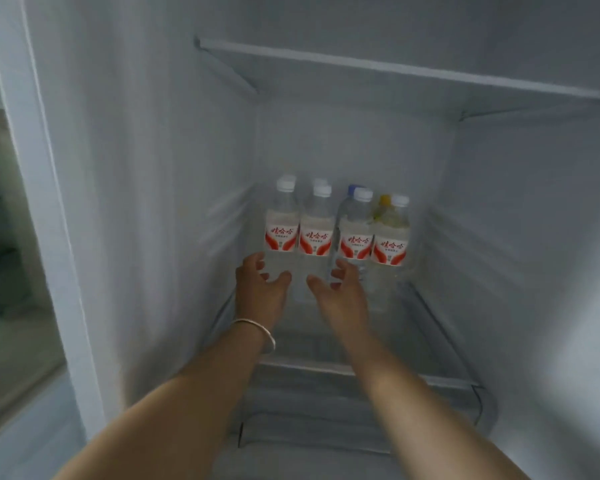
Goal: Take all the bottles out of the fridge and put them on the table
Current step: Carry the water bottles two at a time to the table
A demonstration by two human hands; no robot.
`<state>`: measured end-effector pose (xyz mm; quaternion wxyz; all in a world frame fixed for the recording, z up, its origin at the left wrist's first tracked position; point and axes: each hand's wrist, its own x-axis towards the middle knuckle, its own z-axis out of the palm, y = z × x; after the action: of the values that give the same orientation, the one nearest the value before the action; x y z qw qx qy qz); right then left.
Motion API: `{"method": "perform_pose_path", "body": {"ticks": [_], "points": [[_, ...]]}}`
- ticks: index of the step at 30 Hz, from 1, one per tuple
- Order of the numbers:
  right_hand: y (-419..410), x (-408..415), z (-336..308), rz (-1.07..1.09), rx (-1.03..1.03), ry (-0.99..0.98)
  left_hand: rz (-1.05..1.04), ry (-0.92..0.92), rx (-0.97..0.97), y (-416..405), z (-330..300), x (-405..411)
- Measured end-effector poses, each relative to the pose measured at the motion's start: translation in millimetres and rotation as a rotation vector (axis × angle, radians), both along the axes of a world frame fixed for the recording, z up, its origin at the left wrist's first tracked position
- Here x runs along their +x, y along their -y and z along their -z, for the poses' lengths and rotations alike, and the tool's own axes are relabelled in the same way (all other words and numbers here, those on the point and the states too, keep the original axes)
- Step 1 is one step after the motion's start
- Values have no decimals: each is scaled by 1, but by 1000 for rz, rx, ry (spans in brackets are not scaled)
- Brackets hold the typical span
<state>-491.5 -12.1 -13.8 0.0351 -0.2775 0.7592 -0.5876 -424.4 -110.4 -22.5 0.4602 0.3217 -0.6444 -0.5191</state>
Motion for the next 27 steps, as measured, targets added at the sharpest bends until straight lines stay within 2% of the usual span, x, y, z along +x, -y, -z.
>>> {"method": "perform_pose_path", "body": {"ticks": [5, 10, 13, 19, 23, 27], "points": [[28, -23, -2, -52, -57, -12, -49, 47, -42, 26, -5, -17], [51, -37, -2, -31, -75, -118, 70, -43, -45, 38, -6, -36], [63, -40, 1, -3, -124, -154, 73, -45, -67, 53, 1, -49], [83, -44, 7, 10, -212, -97, 189, -82, -38, 64, -4, -53], [89, -49, 16, 73, -307, 16, 261, -79, -49, 72, -2, -56], [91, -52, 18, 90, -311, 26, 208, -144, -32, 75, 7, -61]]}}
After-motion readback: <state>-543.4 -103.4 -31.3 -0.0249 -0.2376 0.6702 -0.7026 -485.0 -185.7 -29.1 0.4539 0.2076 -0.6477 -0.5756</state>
